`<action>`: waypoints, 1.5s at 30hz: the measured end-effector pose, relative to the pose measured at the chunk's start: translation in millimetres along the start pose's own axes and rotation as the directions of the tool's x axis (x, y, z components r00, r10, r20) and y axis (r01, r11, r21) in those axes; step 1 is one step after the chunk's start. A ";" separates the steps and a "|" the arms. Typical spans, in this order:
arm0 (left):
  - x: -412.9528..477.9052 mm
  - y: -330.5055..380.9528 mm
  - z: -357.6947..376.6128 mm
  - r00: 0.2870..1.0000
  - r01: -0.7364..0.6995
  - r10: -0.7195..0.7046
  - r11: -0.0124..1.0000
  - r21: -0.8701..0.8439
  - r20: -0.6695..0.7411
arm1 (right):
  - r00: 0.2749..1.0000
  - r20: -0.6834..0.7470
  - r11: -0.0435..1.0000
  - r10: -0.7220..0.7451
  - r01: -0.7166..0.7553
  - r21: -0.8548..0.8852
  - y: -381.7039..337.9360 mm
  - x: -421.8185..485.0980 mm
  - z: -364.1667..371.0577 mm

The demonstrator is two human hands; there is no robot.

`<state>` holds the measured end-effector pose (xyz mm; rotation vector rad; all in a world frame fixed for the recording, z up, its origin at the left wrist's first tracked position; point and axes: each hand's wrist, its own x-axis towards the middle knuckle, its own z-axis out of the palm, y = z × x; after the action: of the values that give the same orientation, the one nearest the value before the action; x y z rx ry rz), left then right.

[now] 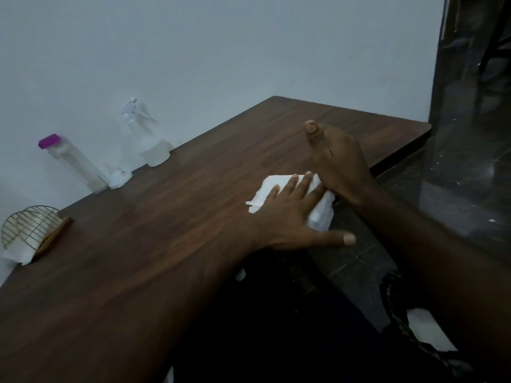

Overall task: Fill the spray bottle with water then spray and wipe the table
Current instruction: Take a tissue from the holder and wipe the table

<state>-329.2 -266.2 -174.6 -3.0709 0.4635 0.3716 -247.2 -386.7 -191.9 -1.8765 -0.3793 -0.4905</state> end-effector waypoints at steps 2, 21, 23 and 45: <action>31.9 -6.3 -9.4 0.998 0.062 -0.064 0.995 -0.076 -0.012 | 0.998 -0.053 0.998 0.038 -0.035 0.049 0.4 0.8 -11.7; 54.7 -55.2 -26.2 0.996 0.079 -0.079 0.997 0.009 0.028 | 0.997 0.021 0.996 -0.069 0.067 0.050 12.5 5.7 -18.4; 28.8 -48.5 -11.9 1.000 -0.012 0.011 0.998 0.067 0.015 | 0.995 0.063 0.996 -0.071 0.067 0.056 8.7 3.7 -12.3; -56.2 -130.4 -45.3 0.825 0.248 -0.559 0.500 -0.830 -0.090 | 0.993 0.074 0.995 0.090 -0.093 0.035 -4.6 4.8 -1.2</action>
<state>-332.7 -127.5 -120.3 -3.9550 -0.7051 -0.0398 -245.5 -386.1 -185.4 -1.8685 -0.3466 -0.3520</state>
